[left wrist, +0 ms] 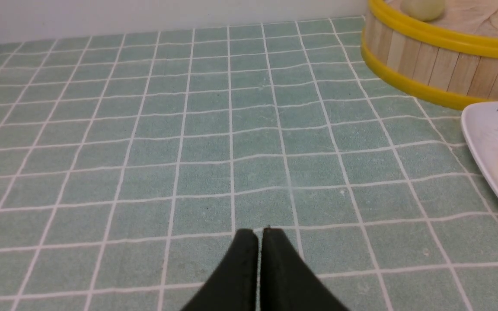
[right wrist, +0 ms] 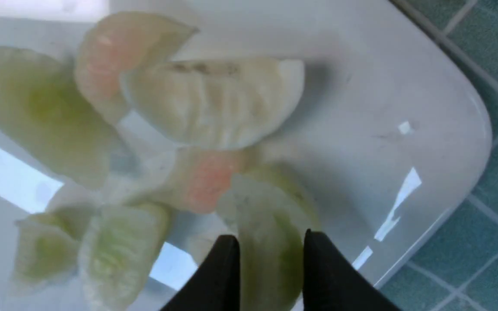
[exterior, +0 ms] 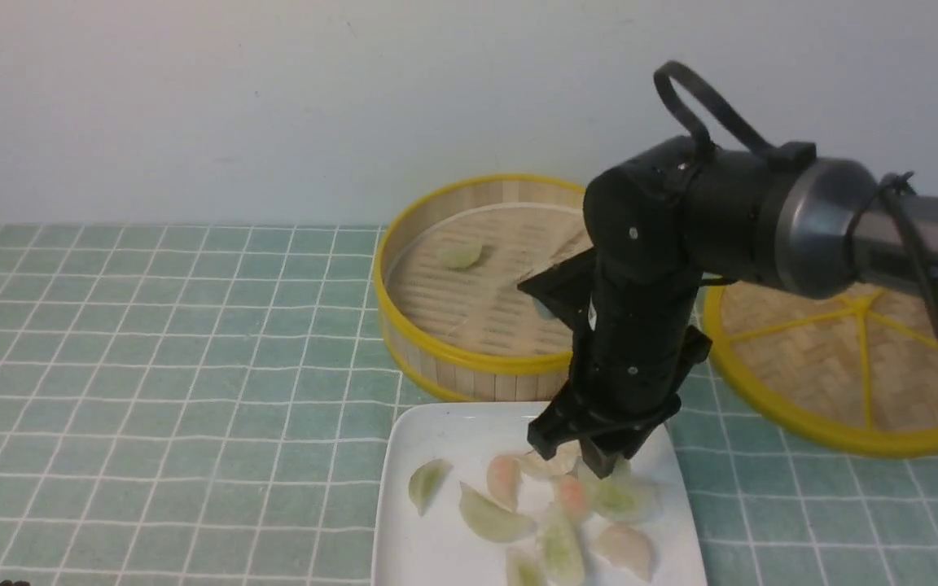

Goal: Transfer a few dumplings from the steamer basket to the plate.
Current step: Use the right arm to put the dumpling into the plate

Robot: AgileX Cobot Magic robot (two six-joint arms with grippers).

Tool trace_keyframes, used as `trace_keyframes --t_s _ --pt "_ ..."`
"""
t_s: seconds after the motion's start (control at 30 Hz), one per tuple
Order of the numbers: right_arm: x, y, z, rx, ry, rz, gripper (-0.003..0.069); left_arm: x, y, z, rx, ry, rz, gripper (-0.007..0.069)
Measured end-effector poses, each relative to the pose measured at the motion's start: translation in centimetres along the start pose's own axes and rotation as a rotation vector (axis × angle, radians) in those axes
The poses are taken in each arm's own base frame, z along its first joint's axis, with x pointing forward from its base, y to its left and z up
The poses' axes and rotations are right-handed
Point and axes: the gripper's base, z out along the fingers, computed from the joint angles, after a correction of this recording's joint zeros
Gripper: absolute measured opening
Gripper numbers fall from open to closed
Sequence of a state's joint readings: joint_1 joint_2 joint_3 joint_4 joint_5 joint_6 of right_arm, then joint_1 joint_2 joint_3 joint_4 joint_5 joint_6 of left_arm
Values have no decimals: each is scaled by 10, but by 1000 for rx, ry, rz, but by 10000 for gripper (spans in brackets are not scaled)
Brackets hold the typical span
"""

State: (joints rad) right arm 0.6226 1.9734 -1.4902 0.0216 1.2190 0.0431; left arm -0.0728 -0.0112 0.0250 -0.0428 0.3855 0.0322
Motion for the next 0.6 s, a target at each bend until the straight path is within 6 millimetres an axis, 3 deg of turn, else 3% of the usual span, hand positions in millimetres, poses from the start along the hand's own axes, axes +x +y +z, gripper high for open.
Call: trace_keyframes --t_s 0.17,0.23,0.27,0.3,0.33,0.4,0.53,0.6 --pt "-6 -4 7 25 -38 -5 238 0 0 0 0 0 0 -6" --pt "-8 -6 6 45 -64 5 307 0 0 0 0 0 0 -6" --pt "-9 -8 6 69 -72 18 380 0 0 0 0 0 0 -6" --pt "-9 -9 6 71 -73 19 380 0 0 0 0 0 0 -6" --pt "-8 -10 5 87 -69 23 436 0 0 0 0 0 0 -6" --pt "-5 -12 1 102 -53 24 470 0 0 0 0 0 0 -6" --pt "3 -12 -32 99 -111 38 415 0 0 0 0 0 0 -6" --pt "15 -13 -75 94 -225 66 307 0 0 0 0 0 0 -6"
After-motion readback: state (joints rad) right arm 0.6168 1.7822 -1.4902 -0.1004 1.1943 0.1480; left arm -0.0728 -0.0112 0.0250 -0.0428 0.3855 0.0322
